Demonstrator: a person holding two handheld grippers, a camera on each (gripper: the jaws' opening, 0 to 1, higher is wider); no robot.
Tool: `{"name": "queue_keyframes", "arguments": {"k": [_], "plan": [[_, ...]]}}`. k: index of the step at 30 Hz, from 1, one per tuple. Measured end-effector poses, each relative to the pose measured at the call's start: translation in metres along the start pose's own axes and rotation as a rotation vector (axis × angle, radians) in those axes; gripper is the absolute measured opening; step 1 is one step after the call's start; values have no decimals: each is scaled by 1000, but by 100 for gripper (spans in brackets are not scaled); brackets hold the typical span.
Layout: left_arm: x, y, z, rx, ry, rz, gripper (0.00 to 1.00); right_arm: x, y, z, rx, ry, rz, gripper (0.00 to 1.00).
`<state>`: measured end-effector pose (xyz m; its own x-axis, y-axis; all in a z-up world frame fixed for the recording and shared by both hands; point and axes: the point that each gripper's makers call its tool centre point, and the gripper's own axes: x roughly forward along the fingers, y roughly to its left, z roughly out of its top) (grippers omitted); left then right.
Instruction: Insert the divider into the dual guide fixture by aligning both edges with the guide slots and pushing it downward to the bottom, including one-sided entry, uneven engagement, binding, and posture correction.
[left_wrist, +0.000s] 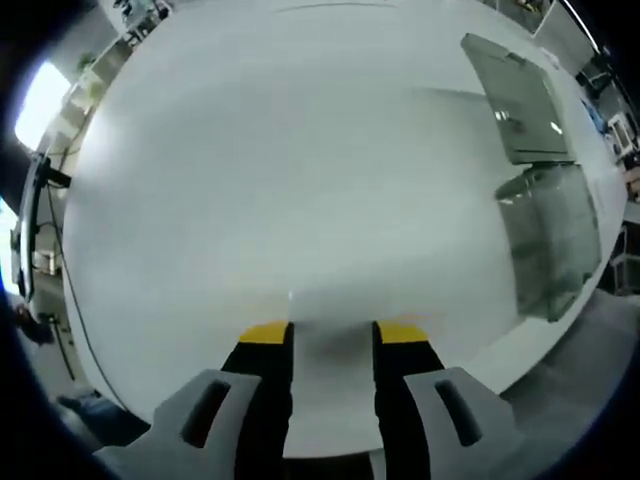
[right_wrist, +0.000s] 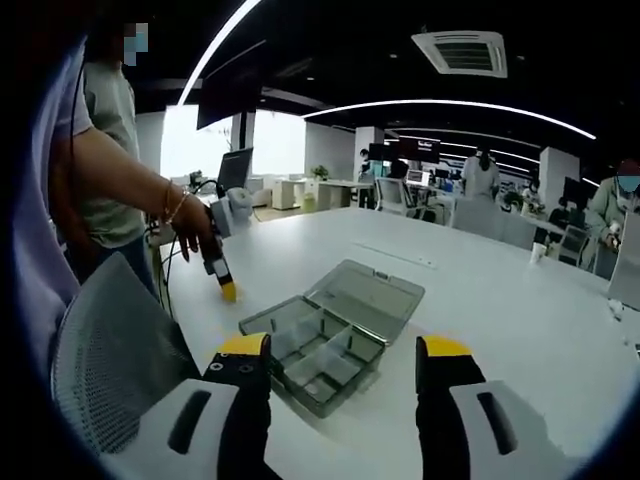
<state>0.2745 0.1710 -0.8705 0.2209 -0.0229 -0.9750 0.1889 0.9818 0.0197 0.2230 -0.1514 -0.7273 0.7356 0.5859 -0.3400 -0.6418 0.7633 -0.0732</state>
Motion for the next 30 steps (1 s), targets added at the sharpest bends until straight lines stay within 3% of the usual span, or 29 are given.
{"name": "queue_keyframes", "arguments": {"k": [19, 30], "plan": [[-6, 4, 9, 4, -57, -6, 29, 2, 3, -1, 7, 17, 16, 52], [-15, 1, 19, 2, -131, -24, 29, 2, 1, -3, 14, 23, 15, 51]]}}
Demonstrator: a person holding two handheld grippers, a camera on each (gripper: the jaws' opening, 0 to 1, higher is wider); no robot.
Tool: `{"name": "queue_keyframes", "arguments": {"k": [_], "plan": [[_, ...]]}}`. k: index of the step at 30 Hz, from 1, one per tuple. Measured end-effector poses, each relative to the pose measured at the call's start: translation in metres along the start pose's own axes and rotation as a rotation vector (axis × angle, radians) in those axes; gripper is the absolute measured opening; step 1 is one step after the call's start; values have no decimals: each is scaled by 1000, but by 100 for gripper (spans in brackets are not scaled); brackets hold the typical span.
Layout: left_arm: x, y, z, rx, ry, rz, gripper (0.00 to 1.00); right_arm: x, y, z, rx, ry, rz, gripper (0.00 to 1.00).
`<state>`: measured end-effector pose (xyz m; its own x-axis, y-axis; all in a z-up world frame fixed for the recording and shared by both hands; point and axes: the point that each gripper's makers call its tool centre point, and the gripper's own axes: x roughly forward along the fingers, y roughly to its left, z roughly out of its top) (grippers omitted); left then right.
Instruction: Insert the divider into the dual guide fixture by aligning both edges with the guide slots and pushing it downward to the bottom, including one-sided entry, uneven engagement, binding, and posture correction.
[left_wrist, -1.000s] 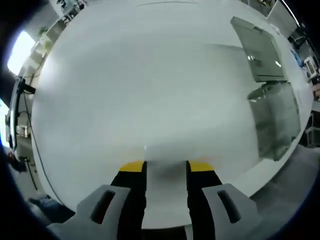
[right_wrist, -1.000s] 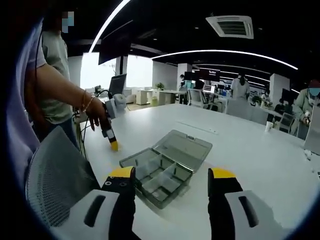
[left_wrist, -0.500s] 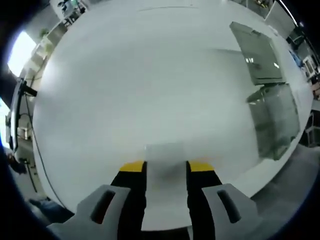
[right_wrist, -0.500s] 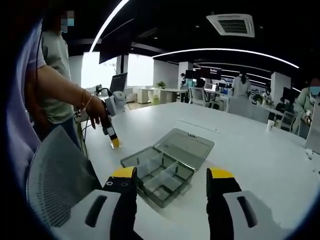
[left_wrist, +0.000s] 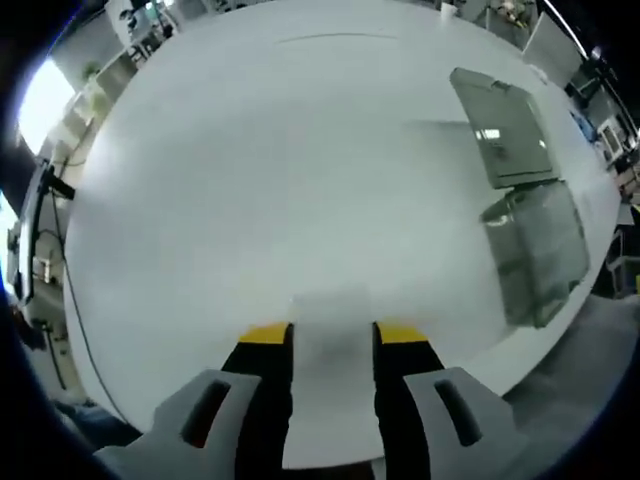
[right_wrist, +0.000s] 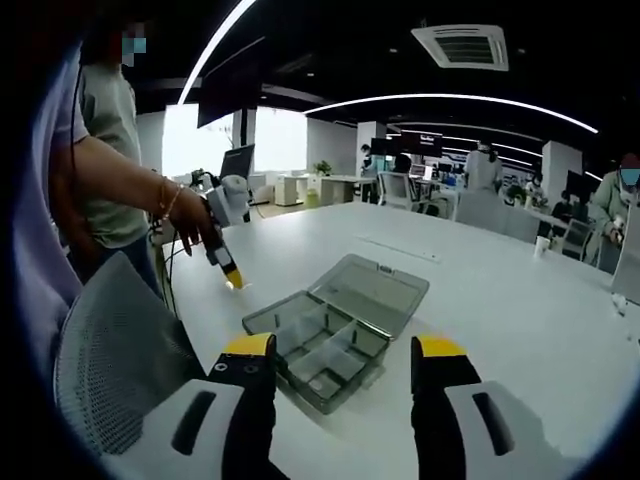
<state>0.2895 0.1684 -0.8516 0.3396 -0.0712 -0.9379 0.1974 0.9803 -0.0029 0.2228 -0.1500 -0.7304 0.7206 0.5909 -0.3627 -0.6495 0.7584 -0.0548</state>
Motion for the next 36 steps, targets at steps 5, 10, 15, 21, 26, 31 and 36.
{"name": "queue_keyframes", "arguments": {"k": [5, 10, 15, 21, 26, 31, 36], "plan": [[-5, -6, 8, -3, -66, -24, 29, 0, 0, -1, 5, 1, 2, 50], [-16, -12, 7, -9, -108, -42, 29, 0, 1, -1, 3, 6, 4, 50], [-22, -19, 15, -3, -178, -67, 29, 0, 2, -2, 15, 10, 8, 49], [-34, -32, 26, -8, -268, -108, 29, 1, 1, -4, 15, 16, 6, 49], [-44, -45, 32, 2, -323, -145, 29, 1, 1, -4, 25, 19, 10, 48], [-59, -63, 45, 16, -431, -224, 29, 1, 0, -4, 34, 22, 9, 49], [-67, -76, 48, 31, -465, -277, 29, 2, 0, -1, 51, 17, 17, 48]]}}
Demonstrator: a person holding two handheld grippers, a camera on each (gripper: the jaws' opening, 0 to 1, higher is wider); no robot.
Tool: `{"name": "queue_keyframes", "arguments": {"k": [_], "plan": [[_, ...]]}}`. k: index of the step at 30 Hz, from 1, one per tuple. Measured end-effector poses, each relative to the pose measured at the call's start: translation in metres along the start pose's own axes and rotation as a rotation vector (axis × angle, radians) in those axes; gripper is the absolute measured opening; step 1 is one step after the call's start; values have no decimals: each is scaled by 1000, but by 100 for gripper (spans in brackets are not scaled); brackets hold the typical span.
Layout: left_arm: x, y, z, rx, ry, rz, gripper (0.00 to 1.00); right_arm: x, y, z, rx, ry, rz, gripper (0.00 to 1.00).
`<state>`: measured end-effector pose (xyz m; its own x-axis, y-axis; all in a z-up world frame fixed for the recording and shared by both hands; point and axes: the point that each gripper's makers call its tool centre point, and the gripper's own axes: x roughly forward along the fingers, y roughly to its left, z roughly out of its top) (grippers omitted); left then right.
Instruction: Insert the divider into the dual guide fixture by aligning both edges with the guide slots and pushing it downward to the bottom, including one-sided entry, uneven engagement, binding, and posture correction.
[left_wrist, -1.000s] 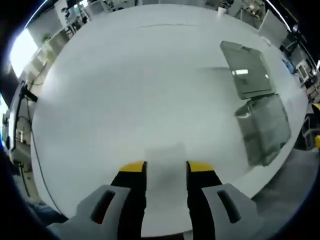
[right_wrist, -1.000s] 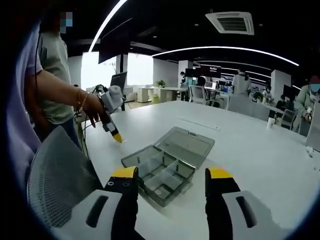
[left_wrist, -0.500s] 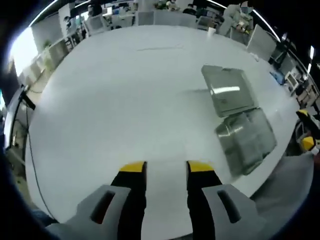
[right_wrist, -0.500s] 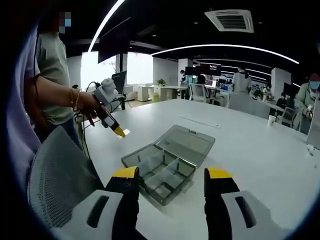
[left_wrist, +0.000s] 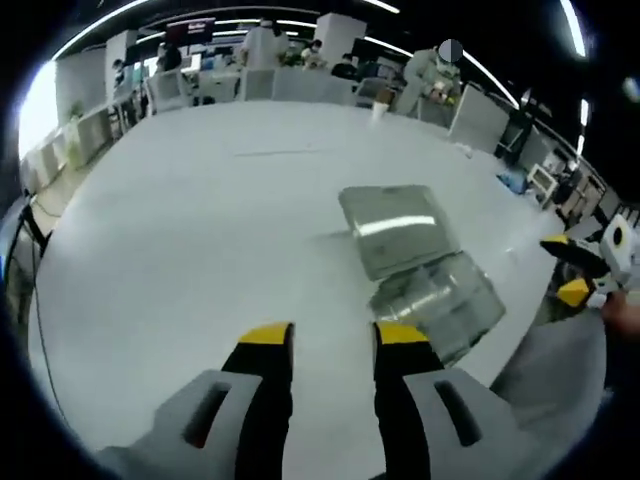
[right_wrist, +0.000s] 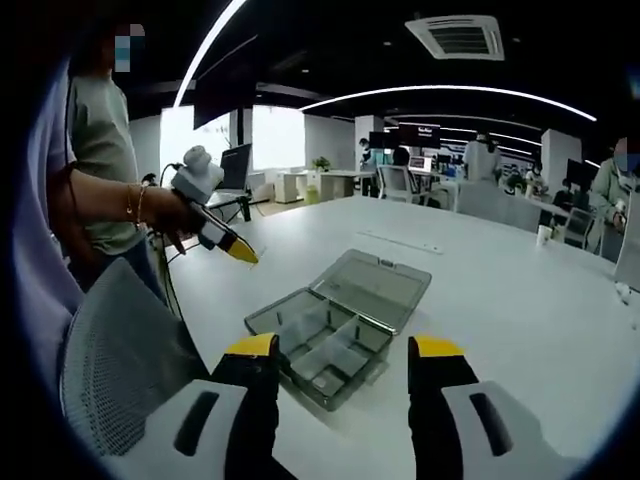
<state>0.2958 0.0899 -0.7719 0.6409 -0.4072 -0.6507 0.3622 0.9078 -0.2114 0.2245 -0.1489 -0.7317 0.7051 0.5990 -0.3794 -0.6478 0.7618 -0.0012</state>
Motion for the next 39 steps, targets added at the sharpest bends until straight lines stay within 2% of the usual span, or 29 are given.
{"name": "queue_keyframes", "arguments": {"k": [3, 7, 8, 11, 12, 13, 14, 15, 16, 17, 18, 19, 20, 22, 23, 27, 29, 30, 31, 34, 39], "plan": [[-2, -11, 7, 25, -44, -45, 29, 2, 0, 5, 14, -5, 5, 48], [-6, -31, 19, 75, -136, -117, 29, 3, 1, 13, 41, -6, 20, 47], [-7, -33, 15, 70, -122, -117, 29, 3, 1, 15, 43, -10, 23, 46], [-9, -46, 21, 99, -171, -153, 29, 4, 4, 26, 84, -16, 51, 37], [-10, -52, 26, 122, -207, -170, 29, 5, 8, 32, 102, -20, 80, 34], [-11, -55, 25, 122, -205, -166, 29, 6, 13, 32, 127, 2, 108, 32], [-12, -58, 24, 128, -210, -168, 29, 9, 11, 39, 128, -5, 98, 31], [-13, -66, 27, 162, -235, -189, 29, 11, 13, 43, 138, -8, 109, 30], [-13, -70, 27, 179, -242, -188, 29, 14, 17, 45, 163, 19, 130, 29], [-12, -72, 25, 205, -231, -175, 29, 17, 19, 50, 161, 7, 139, 29], [-12, -76, 25, 237, -233, -177, 29, 20, 22, 53, 179, 23, 147, 28], [-14, -85, 28, 276, -268, -200, 29, 22, 24, 57, 178, 17, 159, 29], [-14, -88, 25, 267, -254, -198, 29, 25, 27, 61, 182, 14, 171, 29], [-14, -96, 25, 326, -258, -202, 29, 30, 32, 63, 181, 38, 190, 28], [-16, -103, 28, 375, -288, -214, 29, 33, 35, 65, 177, 40, 198, 28], [-19, -122, 29, 445, -299, -224, 29, 38, 44, 63, 169, 80, 225, 24], [-21, -132, 32, 507, -326, -243, 29, 39, 47, 63, 162, 87, 233, 22], [-21, -136, 32, 531, -321, -234, 29, 41, 50, 63, 165, 89, 239, 21], [-22, -141, 33, 587, -332, -232, 29, 42, 52, 62, 174, 100, 246, 20], [-24, -154, 35, 658, -350, -239, 29, 44, 55, 63, 182, 110, 255, 18], [-28, -173, 37, 797, -384, -254, 29, 44, 53, 64, 243, 117, 265, 15]]}}
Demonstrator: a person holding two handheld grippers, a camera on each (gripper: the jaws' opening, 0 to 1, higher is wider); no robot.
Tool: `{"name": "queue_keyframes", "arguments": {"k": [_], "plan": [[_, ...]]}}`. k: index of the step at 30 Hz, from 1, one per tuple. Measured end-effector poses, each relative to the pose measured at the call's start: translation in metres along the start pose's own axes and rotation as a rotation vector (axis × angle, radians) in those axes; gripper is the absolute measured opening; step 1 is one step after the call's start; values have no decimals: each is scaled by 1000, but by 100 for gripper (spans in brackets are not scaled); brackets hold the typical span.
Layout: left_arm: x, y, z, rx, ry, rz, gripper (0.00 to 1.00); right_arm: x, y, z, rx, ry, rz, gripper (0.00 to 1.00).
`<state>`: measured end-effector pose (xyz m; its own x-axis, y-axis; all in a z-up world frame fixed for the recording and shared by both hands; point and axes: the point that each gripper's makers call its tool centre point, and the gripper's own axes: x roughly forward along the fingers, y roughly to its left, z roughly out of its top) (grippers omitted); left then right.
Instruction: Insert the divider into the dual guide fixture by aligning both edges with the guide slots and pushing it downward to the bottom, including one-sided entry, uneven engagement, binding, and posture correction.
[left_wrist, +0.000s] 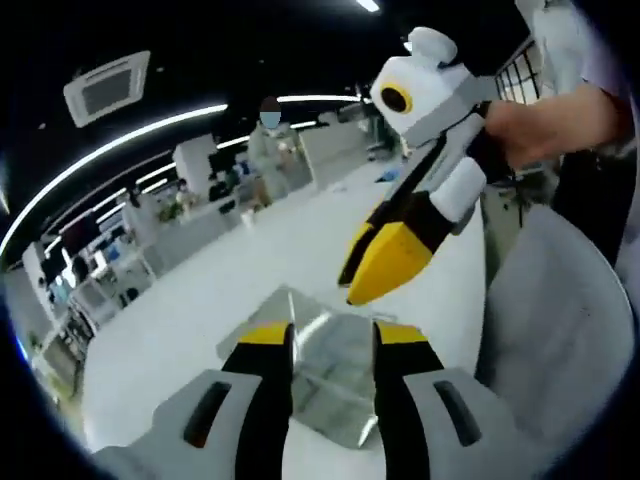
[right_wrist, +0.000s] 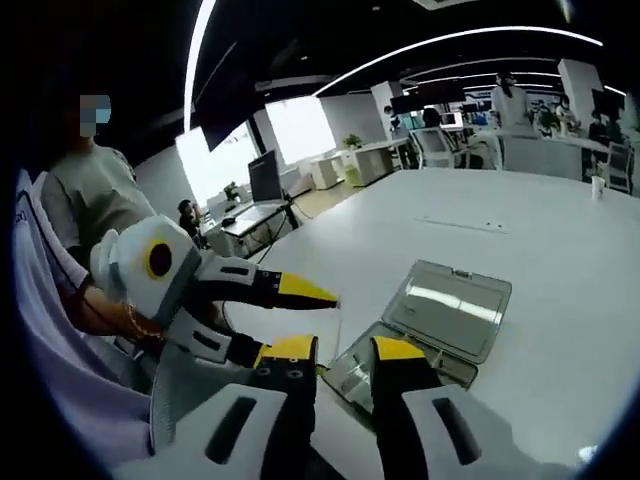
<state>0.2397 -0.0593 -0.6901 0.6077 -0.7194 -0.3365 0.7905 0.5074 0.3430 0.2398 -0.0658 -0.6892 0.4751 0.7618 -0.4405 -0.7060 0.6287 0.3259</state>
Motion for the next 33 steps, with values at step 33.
{"name": "queue_keyframes", "arguments": {"k": [33], "plan": [[-4, -5, 16, 83, -84, -86, 35, 4, 0, 0, 100, 30, -2, 0]]}}
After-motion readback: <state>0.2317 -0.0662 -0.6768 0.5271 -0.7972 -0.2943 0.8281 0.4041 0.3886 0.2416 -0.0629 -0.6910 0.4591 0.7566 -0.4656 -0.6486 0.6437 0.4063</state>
